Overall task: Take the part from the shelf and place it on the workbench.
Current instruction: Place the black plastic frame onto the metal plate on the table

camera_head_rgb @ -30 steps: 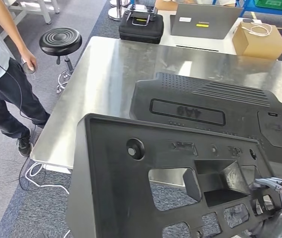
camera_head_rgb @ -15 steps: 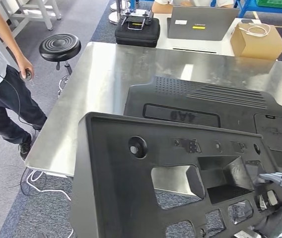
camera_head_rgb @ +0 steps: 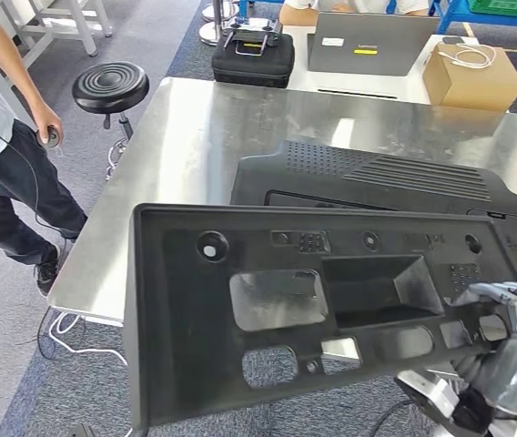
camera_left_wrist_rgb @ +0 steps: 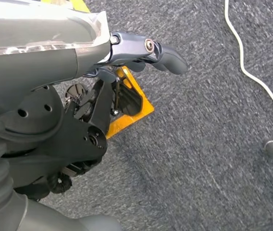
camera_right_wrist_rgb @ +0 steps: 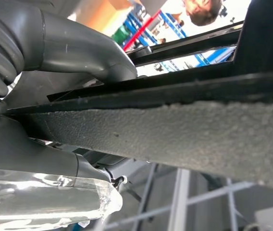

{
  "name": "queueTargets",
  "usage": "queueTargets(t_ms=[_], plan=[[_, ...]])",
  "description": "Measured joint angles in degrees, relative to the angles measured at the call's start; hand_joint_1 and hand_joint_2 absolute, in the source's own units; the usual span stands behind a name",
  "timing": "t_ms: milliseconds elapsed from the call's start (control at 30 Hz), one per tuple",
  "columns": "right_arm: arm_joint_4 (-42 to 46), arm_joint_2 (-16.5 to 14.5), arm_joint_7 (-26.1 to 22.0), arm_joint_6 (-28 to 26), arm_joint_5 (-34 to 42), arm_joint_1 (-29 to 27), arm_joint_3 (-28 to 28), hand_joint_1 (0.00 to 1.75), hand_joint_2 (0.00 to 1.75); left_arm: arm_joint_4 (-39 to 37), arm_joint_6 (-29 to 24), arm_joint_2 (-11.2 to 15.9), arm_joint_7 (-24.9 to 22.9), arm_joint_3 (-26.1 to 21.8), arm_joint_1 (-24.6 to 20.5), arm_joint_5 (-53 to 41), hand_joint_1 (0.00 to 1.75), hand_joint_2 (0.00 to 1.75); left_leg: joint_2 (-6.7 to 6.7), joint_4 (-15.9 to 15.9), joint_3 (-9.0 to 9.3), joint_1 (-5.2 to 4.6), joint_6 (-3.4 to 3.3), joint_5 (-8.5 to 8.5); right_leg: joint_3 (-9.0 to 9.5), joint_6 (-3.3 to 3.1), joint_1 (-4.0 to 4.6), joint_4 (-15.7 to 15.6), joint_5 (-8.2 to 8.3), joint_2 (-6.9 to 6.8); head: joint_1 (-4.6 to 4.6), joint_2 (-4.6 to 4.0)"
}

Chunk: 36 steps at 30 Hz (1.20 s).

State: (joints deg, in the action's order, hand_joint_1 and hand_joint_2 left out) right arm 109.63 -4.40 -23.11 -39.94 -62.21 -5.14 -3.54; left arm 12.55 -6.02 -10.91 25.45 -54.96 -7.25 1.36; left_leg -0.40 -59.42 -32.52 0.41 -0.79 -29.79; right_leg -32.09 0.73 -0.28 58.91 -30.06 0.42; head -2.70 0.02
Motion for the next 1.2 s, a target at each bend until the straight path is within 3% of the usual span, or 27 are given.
queueTargets(t_ms=[200,500,800,933,1067,1200], plan=[[-2.5,1.0,3.2,0.0,-3.4,4.8,0.0,1.75,1.75,0.0,0.5,0.0,-0.3,0.6,-0.2,0.0,0.0,1.75,-0.02,0.0,0.04,-0.03,0.0,0.0,0.06,0.0,-0.02,0.0,0.0,-0.02,0.01,0.0],[-6.7,5.0,10.7,0.0,-5.2,9.9,1.1,1.75,1.75,0.0,1.5,0.0,-0.4,1.3,-0.4,0.0,0.0,1.75,-0.03,0.0,0.04,-0.03,0.0,-0.01,0.06,0.0,-0.02,0.0,0.0,-0.03,0.01,0.0],[-9.9,7.8,12.4,0.0,-4.4,11.1,2.2,1.75,1.75,0.0,1.3,0.0,-0.2,1.3,-0.4,0.0,0.0,1.75,-0.06,0.0,0.03,-0.03,0.0,0.0,0.06,0.0,-0.02,0.0,0.0,-0.06,-0.01,0.0],[-10.6,8.2,12.8,0.0,-4.7,11.2,2.5,1.75,1.75,0.0,1.1,0.0,-0.2,1.3,-0.4,0.0,0.0,0.0,-0.06,0.0,0.03,-0.03,0.0,-0.01,0.06,0.0,-0.02,0.0,0.0,-0.05,0.0,0.0],[-11.7,8.6,16.1,0.0,-9.9,12.7,2.7,1.75,1.75,0.0,0.7,0.0,-0.6,1.4,-0.6,0.0,0.0,0.0,-0.05,0.0,0.04,-0.03,0.0,0.0,0.07,0.0,-0.02,0.0,0.01,-0.05,-0.01,0.0],[-15.6,9.9,23.4,0.2,-20.0,17.1,2.7,1.75,1.75,0.0,0.7,-0.1,-1.1,1.8,-0.9,0.0,0.0,0.0,-0.05,0.0,0.09,-0.03,-0.01,0.01,0.12,0.0,-0.02,0.0,0.03,-0.04,0.0,0.0]])
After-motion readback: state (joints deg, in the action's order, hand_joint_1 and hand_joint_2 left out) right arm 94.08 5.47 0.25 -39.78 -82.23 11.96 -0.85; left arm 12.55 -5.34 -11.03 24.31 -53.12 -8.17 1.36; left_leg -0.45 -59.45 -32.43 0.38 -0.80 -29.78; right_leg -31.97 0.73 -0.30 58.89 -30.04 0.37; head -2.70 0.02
